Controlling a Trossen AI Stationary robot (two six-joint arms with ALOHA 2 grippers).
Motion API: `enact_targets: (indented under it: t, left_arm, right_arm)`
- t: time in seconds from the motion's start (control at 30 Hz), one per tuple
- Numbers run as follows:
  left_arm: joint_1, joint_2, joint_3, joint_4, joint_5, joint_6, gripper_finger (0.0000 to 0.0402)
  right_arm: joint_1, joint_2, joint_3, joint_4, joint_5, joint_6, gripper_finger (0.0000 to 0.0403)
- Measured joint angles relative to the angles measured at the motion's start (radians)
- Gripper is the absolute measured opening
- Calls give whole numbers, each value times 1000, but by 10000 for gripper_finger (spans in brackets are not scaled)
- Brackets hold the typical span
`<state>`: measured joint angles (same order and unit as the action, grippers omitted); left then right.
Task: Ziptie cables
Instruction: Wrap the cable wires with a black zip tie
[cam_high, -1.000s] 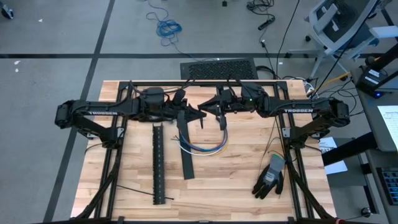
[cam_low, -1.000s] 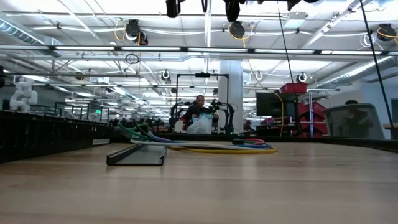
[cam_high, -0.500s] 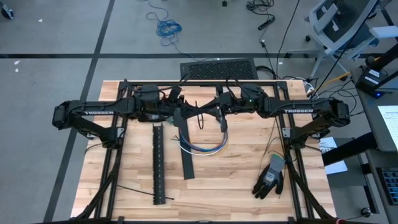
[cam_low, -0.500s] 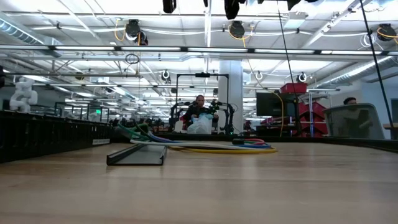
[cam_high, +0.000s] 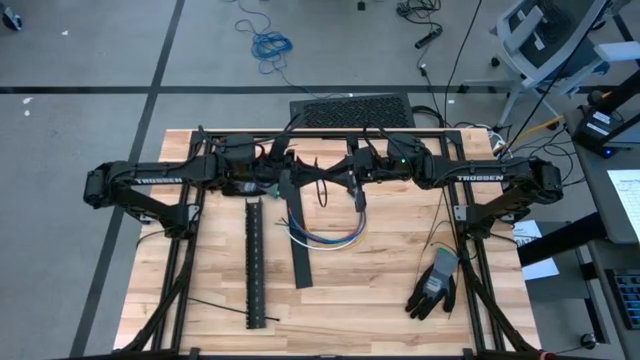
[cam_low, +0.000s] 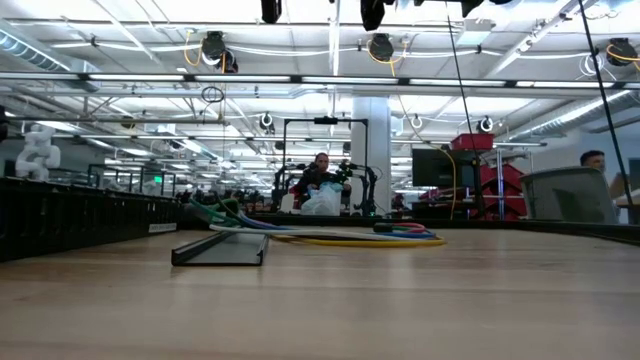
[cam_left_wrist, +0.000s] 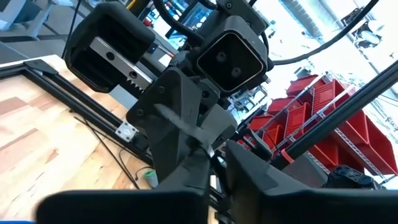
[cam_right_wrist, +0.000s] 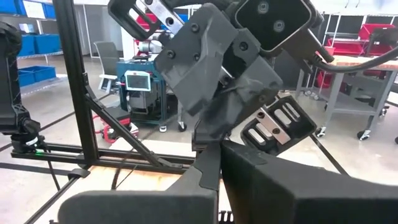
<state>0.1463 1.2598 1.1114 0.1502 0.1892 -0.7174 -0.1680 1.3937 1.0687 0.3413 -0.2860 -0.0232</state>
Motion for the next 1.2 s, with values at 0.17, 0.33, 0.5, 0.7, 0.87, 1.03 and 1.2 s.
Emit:
enact_targets:
  t: [0.17,0.33,0.5,0.7,0.87,1.03,1.2]
  left_arm:
    - [0,0,0,1,-2,-4,111]
    - [0,-1,0,3,19,-9,153]
    - [0,-1,0,2,47,-10,174]
    - [0,-1,0,1,90,-14,178]
    - [-1,0,0,-6,104,-35,179]
    - [-1,0,0,1,105,-35,179]
    - [-1,0,0,0,105,-35,179]
  right_arm:
    - [0,0,0,1,0,0,0]
    - [0,0,0,0,-1,8,0]
    - [0,0,0,1,-3,12,0]
    - [0,0,0,6,-5,12,0]
    - [-1,0,0,18,0,12,0]
    - [-1,0,0,42,0,12,0]
    - [-1,0,0,42,0,12,0]
